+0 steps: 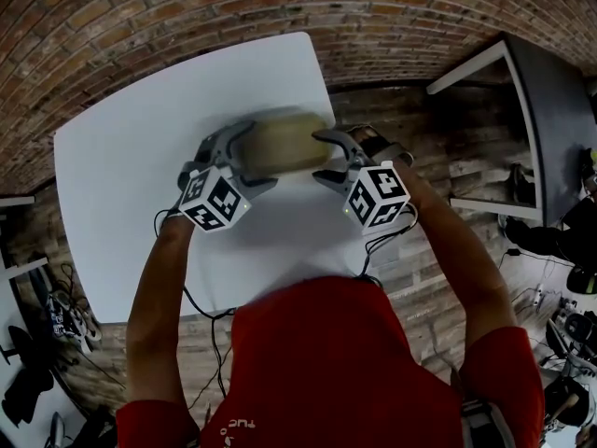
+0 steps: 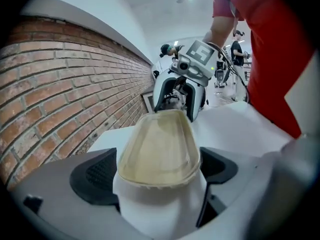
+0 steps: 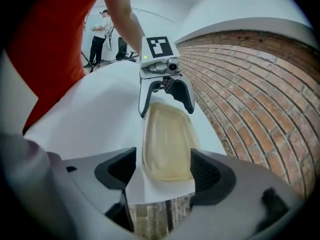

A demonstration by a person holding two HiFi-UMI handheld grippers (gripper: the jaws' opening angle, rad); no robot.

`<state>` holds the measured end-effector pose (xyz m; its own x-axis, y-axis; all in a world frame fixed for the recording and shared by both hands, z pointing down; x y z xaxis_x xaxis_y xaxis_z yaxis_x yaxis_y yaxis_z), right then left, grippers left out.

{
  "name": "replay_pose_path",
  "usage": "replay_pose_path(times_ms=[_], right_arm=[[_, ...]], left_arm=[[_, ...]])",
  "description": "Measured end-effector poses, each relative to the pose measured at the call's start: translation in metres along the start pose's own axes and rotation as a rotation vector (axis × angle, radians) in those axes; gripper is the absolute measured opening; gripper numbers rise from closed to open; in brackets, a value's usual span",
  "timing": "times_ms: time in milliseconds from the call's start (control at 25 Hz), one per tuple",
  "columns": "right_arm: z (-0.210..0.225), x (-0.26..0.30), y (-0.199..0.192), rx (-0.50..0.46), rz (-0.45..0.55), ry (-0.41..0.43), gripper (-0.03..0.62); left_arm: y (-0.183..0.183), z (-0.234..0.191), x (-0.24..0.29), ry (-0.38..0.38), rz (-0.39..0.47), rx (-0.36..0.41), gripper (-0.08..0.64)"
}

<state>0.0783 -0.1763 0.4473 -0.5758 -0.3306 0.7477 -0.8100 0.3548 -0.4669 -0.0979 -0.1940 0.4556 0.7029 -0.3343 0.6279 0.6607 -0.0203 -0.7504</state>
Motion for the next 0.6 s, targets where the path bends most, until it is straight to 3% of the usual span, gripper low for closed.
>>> replay_pose_path(times_ms=[360, 600], right_arm=[[0.003, 0.011, -0.009, -0.084, -0.067, -0.041, 0.301], [0.006, 0.012, -0.006, -0.081, -0.086, 0.036, 0.292]], left_arm=[[-0.007, -0.004, 0.011, 0.019, -0.024, 0.0, 0.487], [-0.008, -0.003, 0.013, 0.065, -0.042, 0.027, 0.457]])
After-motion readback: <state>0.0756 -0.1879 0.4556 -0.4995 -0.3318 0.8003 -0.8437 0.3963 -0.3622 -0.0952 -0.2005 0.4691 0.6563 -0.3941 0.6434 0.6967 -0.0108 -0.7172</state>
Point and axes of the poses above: the fingertips, and each gripper's own axes: x forward along the fingers, z to its right, y out of its top, the point moved 9 cm from there along -x, backward along the fingers, and after that the axes turned 5 degrees about -x, right-handed, at the moved point
